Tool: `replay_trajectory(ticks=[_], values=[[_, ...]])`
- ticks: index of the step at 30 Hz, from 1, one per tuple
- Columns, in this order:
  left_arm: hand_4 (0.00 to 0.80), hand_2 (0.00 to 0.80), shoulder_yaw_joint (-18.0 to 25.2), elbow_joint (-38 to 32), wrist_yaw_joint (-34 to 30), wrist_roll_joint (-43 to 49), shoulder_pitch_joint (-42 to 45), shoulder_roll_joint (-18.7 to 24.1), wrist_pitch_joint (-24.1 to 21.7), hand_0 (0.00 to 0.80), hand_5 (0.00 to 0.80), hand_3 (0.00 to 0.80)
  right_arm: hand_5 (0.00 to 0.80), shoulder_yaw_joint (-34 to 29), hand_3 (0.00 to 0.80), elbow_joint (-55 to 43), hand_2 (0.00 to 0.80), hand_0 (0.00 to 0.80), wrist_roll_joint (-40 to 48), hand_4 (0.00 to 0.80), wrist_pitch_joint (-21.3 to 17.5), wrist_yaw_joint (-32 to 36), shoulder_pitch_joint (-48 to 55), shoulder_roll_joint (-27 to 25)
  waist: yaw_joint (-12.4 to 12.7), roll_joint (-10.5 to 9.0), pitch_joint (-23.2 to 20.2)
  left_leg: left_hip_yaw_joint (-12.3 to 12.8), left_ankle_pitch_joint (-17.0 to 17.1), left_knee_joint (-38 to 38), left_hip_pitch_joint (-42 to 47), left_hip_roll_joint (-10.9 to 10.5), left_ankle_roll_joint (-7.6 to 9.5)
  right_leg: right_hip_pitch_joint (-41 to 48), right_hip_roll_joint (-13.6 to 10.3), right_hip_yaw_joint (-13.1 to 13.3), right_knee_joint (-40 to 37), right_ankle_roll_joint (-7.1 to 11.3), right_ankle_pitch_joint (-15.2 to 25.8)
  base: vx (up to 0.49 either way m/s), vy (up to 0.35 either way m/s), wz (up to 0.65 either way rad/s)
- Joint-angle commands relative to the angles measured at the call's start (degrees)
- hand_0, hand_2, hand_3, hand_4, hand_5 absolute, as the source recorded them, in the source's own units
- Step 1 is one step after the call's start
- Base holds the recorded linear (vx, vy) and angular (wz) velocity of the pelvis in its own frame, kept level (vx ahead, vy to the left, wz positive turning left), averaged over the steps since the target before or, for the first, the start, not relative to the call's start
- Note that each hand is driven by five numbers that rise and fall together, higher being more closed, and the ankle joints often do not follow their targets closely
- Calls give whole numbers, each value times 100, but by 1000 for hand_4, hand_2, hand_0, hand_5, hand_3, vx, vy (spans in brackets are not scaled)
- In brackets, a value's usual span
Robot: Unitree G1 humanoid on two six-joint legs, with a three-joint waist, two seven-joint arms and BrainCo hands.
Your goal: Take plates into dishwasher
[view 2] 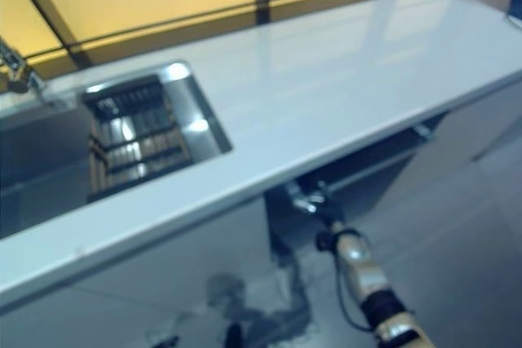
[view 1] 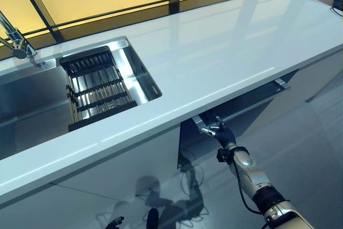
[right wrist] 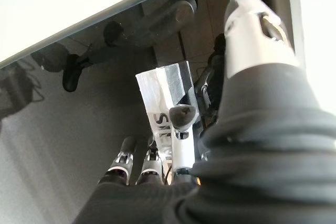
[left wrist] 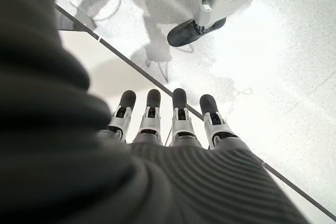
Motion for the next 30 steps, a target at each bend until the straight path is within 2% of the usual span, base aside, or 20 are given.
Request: replay_trajectory(ticks=[1,3,7,11,15,16,17,19,20,22,23,25,26,27,28,29,30], values=[[0,0,11,18,64,134,-99,180,-67,0,0,0,0,217,0,-466,0,0,-525,0,-389,102,-722,172,361,-345,-231,409,-640,205,157,-329,527,-95,-406,307,1047,114,-452,13,-31,1],[0,0,41,5,102,124,-82,187,-56,0,0,0,0,227,0,-478,0,0,-702,0,-327,0,-642,148,348,-385,-276,418,-640,206,159,-320,530,-83,-393,299,1032,119,-429,0,0,0],[0,0,236,-50,232,114,36,221,-41,0,0,0,0,310,0,-526,0,0,-1913,0,-83,-556,-232,-93,287,-518,-402,466,-664,158,275,-298,541,43,-372,341,1028,151,-417,-2,-13,11],[0,0,488,-125,333,71,135,278,-14,0,0,0,0,355,0,-856,0,0,-2594,0,85,-593,350,-369,206,-633,-550,446,-642,67,311,-273,556,102,-343,407,1083,199,-362,-44,-28,7],[0,0,721,-171,392,80,258,322,-8,0,0,0,0,255,0,-1078,0,0,-2820,0,-64,-422,1084,-516,113,-693,-694,426,-580,-34,324,-243,555,154,-311,515,1233,258,-326,-84,-75,16],[0,0,818,-209,410,80,299,340,10,0,0,0,0,223,0,-1150,0,0,-3008,0,-216,-330,1450,-536,56,-692,-766,357,-541,-57,320,-232,553,161,-269,652,1320,268,-360,-82,-82,8],[0,0,818,-210,410,81,301,340,10,0,0,0,0,223,0,-1151,0,0,-3009,0,-216,-330,1454,-536,55,-692,-772,355,-541,-56,315,-231,553,157,-269,650,1322,268,-361,-126,-136,11],[0,0,871,-239,443,72,281,355,33,0,0,0,0,195,0,-1201,0,0,-3227,0,-391,-286,1845,-576,-51,-647,-868,191,-485,-54,283,-196,549,162,-134,974,1387,231,-558,-147,-185,21],[0,0,859,-242,462,21,215,370,62,0,0,0,0,239,0,-1155,0,0,-3432,0,-475,-371,2023,-610,-90,-611,-923,89,-438,-24,221,-158,515,205,-9,1089,1395,163,-814,-197,-248,35],[0,0,881,-213,470,10,164,354,38,0,0,0,0,265,0,-1037,0,0,-3517,0,-511,-365,2155,-660,-57,-562,-966,-41,-347,33,94,-90,387,350,120,1043,1299,-8,-1120,-167,-233,44],[0,0,888,-210,497,2,171,343,5,0,0,0,0,259,0,-1015,0,0,-3530,0,-522,-337,2183,-668,-47,-552,-972,-70,-327,46,70,-81,356,384,138,1026,1275,-41,-1160,-99,-196,42],[0,0,934,-161,519,5,291,249,-134,0,0,0,0,278,0,-874,0,0,-3511,0,-439,-211,2310,-695,5,-448,-980,-163,-119,85,-64,29,135,521,224,936,1195,-192,-1243,-85,-153,32],[0,0,958,-163,516,4,343,224,-162,0,0,0,0,287,0,-841,0,0,-3539,0,-414,-163,2334,-709,13,-407,-976,-161,-44,81,-102,75,79,551,259,914,1185,-225,-1261,-96,-98,26],[0,0,975,-207,513,-11,443,173,-195,0,0,0,0,320,0,-747,0,0,-3703,0,-387,-115,2362,-725,10,-312,-973,-104,91,69,-169,156,-15,605,335,886,1163,-287,-1290,-68,-55,21],[0,0,985,-222,505,5,469,158,-204,0,0,0,0,329,0,-711,0,0,-3732,0,-393,-117,2373,-727,7,-292,-973,-56,135,60,-183,181,-40,623,362,873,1142,-302,-1285,-111,-79,27],[0,0,1029,-343,464,75,597,71,-235,0,0,0,0,347,0,-527,0,0,-3860,0,-377,-82,2490,-720,-43,-205,-975,352,257,28,-248,284,-141,742,484,764,972,-347,-1230,-117,-76,34],[0,0,1031,-370,433,132,634,43,-256,0,0,0,0,336,0,-464,0,0,-3971,0,-392,-98,2572,-716,-90,-189,-976,628,242,73,-240,324,-157,782,508,682,887,-355,-1196,-174,-91,64]])
